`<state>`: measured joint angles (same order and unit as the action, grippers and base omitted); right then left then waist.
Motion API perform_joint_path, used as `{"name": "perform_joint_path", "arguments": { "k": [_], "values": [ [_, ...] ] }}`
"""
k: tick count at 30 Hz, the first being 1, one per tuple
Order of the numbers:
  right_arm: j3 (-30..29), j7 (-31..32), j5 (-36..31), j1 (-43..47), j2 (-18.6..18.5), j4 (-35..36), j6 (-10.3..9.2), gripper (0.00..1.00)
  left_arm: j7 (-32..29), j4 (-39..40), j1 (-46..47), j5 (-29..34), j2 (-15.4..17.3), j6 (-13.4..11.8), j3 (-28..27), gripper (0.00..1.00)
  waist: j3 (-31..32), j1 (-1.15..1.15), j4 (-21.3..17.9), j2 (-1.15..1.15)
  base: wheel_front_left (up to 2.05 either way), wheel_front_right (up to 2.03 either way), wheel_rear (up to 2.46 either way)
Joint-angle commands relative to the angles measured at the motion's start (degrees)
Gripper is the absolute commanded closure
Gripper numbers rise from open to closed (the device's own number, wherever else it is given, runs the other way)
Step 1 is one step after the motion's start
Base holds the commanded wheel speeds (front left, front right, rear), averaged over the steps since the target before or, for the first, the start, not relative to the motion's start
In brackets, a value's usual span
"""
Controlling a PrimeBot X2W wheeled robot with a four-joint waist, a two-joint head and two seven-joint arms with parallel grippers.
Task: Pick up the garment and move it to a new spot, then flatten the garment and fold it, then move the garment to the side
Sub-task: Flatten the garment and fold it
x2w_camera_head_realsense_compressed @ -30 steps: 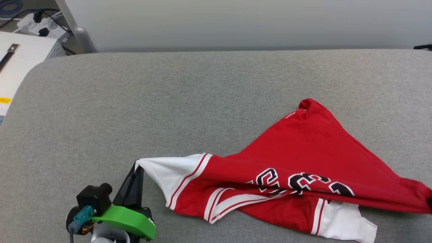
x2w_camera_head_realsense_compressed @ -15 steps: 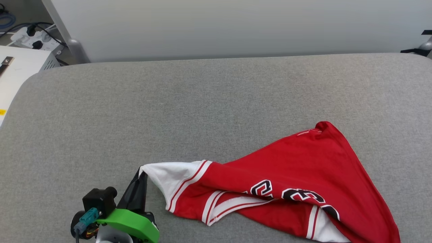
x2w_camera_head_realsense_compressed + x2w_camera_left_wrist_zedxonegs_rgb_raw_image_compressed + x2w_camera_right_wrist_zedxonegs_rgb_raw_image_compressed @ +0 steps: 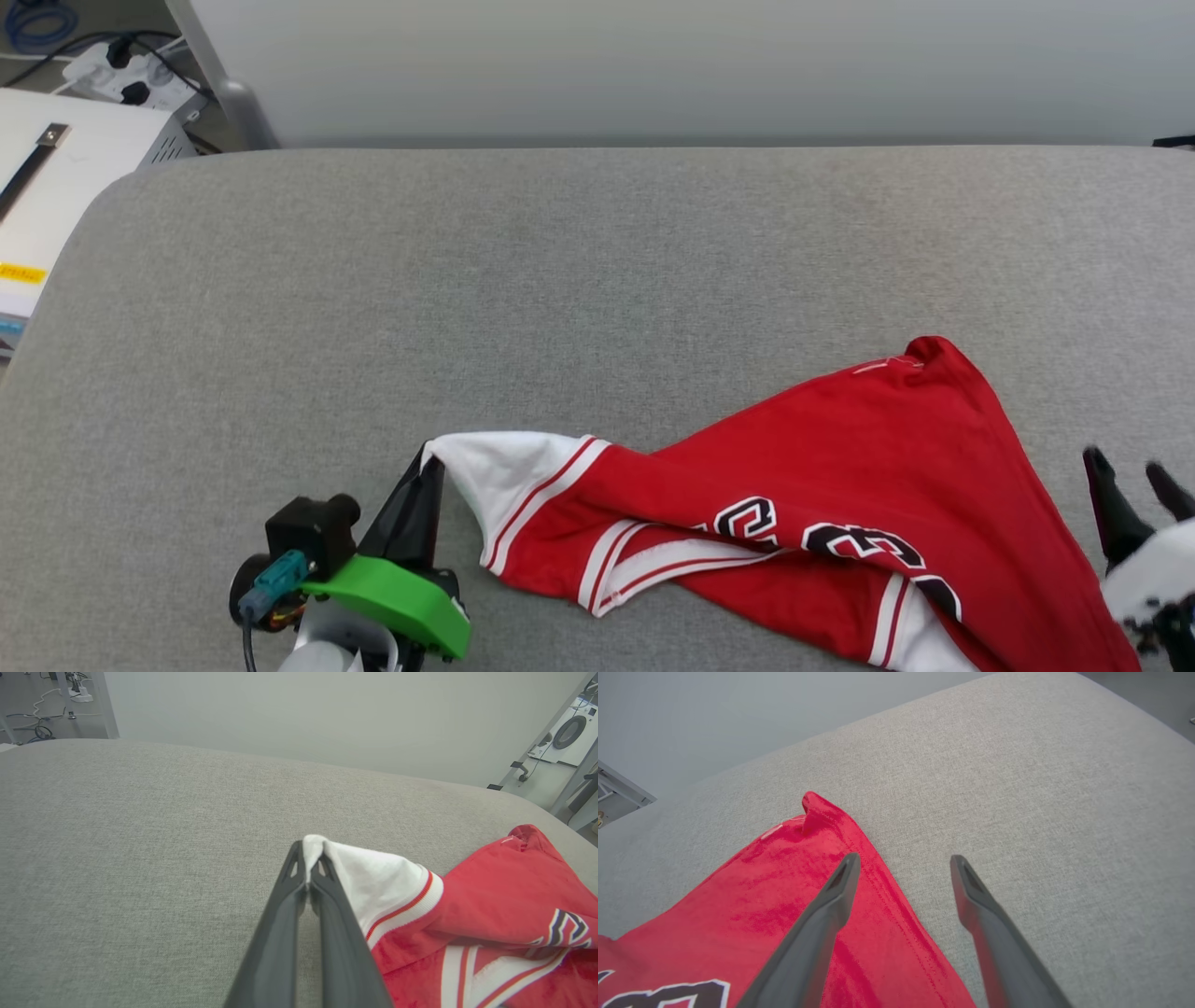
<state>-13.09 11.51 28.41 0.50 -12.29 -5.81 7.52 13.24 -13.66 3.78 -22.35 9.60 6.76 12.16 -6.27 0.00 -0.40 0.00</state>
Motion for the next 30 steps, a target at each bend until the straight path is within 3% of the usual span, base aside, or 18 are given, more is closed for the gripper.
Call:
{"name": "perform_joint_path", "arguments": {
  "k": [1, 4, 9, 14, 23, 30],
  "values": [
    [1.9, 0.0, -0.1, -2.9, -2.0, -1.0, -0.03, 0.00, 0.2, 0.0, 1.6, 0.0, 0.0, 0.2, 0.4, 1.00, -1.2, 0.00, 1.1, 0.00, 0.00, 0.00, 0.00],
    [6.4, 3.0, 1.4, -7.8, -5.8, -3.5, -0.03, 0.00, 0.3, 0.0, 3.0, 0.1, -0.1, 0.3, 1.2, 1.00, -2.4, 0.00, 2.0, 0.00, 0.00, 0.00, 0.00],
    [13.7, 14.7, 5.7, -16.5, -12.2, -7.7, -0.03, 0.00, 0.3, 0.7, 5.7, 0.4, -0.2, 0.4, 3.0, 1.00, -5.0, 0.00, 3.7, 0.00, 0.00, 0.00, 0.00],
    [18.2, 24.9, 8.0, -24.2, -16.3, -10.8, -0.03, 0.00, 0.5, 1.7, 8.2, 0.7, -0.6, 0.5, 4.4, 1.00, -8.1, 0.00, 5.3, 0.00, 0.00, 0.00, 0.00],
    [27.3, 29.9, 9.8, -32.4, -19.1, -16.2, -0.03, 0.00, 0.9, 2.3, 11.9, 0.9, -0.7, 0.6, 5.9, 1.00, -13.0, 0.00, 7.0, 0.00, 0.00, 0.00, 0.00],
    [32.8, 34.9, 14.3, -31.9, -18.5, -23.4, -0.03, 0.00, 1.2, 1.4, 13.0, 0.6, -1.1, 0.6, 6.5, 1.00, -14.3, 0.00, 7.7, 0.00, 0.00, 0.00, 0.00]
  ]
}}
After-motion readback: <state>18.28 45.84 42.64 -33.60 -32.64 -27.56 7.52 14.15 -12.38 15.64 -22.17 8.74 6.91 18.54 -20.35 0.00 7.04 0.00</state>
